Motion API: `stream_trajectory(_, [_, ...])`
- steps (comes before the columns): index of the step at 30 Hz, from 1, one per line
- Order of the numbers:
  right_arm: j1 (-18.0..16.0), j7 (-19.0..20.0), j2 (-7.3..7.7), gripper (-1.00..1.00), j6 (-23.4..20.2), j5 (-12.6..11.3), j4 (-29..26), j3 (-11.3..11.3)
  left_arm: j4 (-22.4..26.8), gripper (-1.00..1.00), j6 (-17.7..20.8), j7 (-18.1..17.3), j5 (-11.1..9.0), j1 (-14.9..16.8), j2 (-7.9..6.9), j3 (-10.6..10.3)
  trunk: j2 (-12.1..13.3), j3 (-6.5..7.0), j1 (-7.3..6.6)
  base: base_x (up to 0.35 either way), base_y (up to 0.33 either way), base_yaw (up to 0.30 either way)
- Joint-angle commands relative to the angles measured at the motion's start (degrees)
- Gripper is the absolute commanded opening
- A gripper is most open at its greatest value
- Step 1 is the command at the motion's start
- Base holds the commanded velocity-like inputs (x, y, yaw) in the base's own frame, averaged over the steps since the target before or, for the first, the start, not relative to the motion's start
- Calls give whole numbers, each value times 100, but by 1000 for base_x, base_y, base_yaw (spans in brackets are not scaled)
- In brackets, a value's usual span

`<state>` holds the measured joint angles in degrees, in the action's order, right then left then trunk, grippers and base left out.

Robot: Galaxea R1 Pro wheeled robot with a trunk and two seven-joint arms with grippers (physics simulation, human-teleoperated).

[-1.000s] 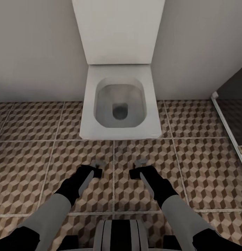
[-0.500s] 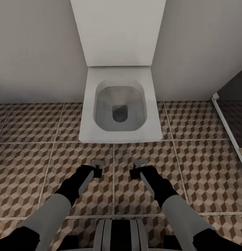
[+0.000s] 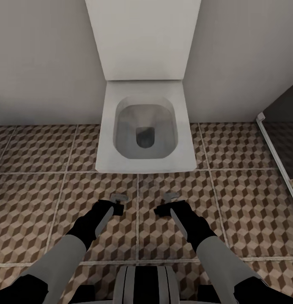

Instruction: Take the four mousetraps from the cabinet in the bathroom and place them on the bathroom floor. Make sure all four end up on the same floor surface, and ensure that at least two of them are either under or directly next to the same bathroom sink.

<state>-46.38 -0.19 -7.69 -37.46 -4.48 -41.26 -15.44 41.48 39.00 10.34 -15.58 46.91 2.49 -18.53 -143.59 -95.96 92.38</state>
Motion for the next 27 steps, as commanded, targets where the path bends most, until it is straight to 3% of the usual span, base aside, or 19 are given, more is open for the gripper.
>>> stream_trajectory(1, [-2,-16,3,100,-24,-44,-6,-9,7,-100,20,47,-51,2,-3,-19,-1,-3,-1,0,0,0])
stream_trajectory(13, [-3,-16,3,100,-24,-45,-5,-4,8,-100,12,47,-51,-5,44,-19,-1,-3,-1,0,0,0])
stream_trajectory(14, [-1,-16,3,100,-24,-46,-5,-7,9,100,11,47,-51,-6,46,-19,-1,-3,-1,0,0,0])
stream_trajectory(27, [-2,-16,2,100,-24,-45,-5,-11,9,100,1,47,-51,-7,49,-19,-1,-3,-1,0,0,0])
